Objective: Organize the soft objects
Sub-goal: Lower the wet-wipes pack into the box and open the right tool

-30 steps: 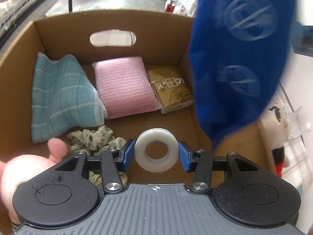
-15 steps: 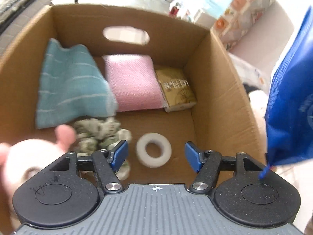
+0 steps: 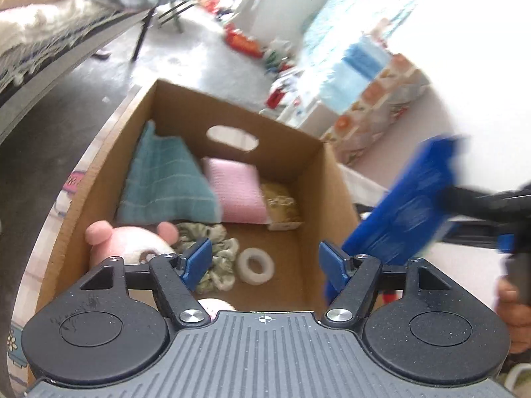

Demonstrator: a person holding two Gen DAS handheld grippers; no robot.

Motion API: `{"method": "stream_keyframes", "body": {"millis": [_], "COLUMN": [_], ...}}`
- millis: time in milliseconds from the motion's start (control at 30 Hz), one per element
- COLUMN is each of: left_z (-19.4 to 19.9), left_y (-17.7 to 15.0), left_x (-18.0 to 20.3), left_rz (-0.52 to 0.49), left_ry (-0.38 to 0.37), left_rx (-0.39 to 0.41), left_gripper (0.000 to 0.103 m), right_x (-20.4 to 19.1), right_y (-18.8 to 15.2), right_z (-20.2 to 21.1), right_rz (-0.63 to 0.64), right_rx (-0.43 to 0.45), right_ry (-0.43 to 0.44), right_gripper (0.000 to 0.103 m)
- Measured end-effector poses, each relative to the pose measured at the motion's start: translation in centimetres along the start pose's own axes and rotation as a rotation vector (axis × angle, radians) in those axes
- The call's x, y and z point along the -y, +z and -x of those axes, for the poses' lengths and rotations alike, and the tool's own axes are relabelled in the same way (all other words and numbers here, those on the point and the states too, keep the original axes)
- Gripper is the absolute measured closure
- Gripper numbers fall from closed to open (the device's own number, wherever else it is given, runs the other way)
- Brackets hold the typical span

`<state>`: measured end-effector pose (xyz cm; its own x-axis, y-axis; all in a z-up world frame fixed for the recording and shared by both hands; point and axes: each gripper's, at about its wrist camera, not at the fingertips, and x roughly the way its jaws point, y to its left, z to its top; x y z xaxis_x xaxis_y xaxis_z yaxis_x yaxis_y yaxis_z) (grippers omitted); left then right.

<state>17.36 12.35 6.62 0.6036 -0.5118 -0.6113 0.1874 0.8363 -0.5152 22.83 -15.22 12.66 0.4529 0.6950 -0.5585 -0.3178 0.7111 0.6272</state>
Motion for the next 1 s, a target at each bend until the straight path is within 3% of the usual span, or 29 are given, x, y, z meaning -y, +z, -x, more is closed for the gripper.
{"method": "stream_keyframes", "body": {"millis": [200, 400, 567, 667, 767, 1000], "left_z": [-0.9, -0.2, 0.9, 1.1, 0.1, -1.1], "left_y": [-0.5, -0.4, -1.3, -1.8, -1.7, -1.6], "left_x": [1.1, -0.2, 0.8, 2.1, 3.5, 3.2], "left_rz": [-0.085, -0.027, -0.086, -0.158, -0.216, -0.234], "left_ry": [-0.010, -0.086, -0.164, -0.202, -0.151, -0.074], "left_rx": [0.009, 0.035, 0.074, 0.095, 0.083, 0.044], "left_gripper": [0.030, 0.025, 0.020, 0.014, 0.013, 0.013], "right_x": [1.2, 1.8, 2.3, 2.4, 1.9, 0.9], "right_y": [-1.2, -1.4, -1.4, -1.0, -0.6, -0.9], "right_z": [-1.7, -0.6, -0.1, -0.1, 0.0, 1.4], "right_rz": [-0.049, -0.073, -0.094, -0.104, -0.075, -0.007], "right_rx": [-0.088, -0.079, -0.062, -0.054, -0.032, 0.009], "right_ry": [-0.022, -0.019, 0.024, 0.066, 0.051, 0.031], "right_gripper": [0.022, 0.022, 0.023, 0.035, 0.035, 0.035]}}
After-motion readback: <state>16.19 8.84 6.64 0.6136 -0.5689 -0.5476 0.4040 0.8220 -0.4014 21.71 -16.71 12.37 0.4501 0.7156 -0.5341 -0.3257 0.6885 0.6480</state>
